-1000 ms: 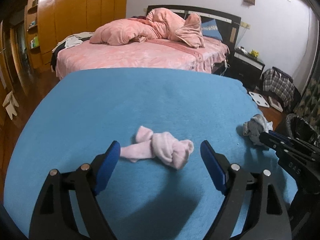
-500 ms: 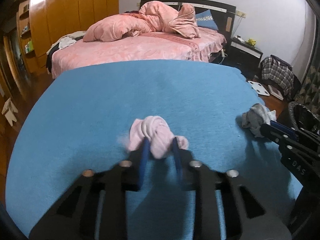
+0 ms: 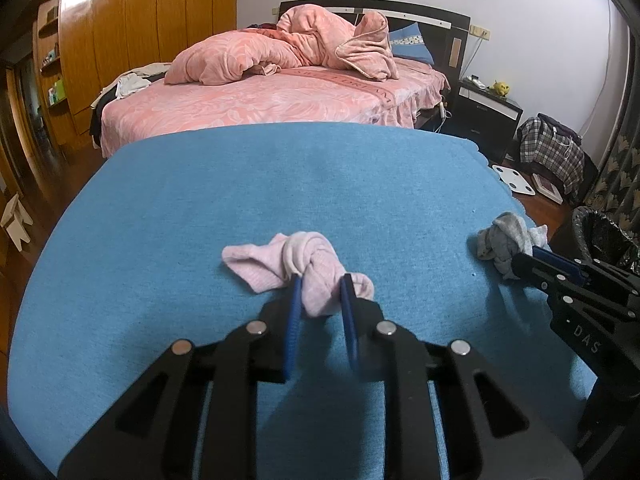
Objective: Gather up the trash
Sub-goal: 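Carry both socks over the bin and open both grippers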
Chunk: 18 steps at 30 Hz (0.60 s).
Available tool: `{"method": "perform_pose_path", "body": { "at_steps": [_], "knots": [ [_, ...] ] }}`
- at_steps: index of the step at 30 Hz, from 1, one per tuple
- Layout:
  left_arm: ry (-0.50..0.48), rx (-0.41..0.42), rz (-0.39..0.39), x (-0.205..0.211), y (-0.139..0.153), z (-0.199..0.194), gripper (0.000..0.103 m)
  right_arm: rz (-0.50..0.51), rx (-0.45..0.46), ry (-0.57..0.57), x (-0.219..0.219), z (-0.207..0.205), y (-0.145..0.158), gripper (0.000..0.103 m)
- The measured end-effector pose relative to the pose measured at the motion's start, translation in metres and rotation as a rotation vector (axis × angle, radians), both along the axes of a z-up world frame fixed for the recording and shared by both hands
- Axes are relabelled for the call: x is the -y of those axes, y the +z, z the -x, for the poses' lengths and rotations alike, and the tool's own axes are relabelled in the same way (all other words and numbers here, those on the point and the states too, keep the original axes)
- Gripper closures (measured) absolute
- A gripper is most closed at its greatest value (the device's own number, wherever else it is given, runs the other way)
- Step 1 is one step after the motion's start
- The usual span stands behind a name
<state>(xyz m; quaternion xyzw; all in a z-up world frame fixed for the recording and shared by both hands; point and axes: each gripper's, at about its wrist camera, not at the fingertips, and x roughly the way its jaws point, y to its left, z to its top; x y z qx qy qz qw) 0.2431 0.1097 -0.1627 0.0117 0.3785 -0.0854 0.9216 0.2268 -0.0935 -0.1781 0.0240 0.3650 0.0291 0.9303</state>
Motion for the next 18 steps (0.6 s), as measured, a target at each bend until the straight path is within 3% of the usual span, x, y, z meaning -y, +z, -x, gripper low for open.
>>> {"method": "perform_pose_path", "body": {
  "at_steps": [10,18],
  "knots": [
    [-0.002,0.012,0.002,0.000,0.002,0.001,0.085,-0.036,0.013,0.002,0.004,0.002,0.003,0.084],
    [-0.005,0.054,0.033,0.010,0.015,0.012,0.085,-0.079,0.079,0.004,0.021,0.014,0.028,0.084]
  ]
}}
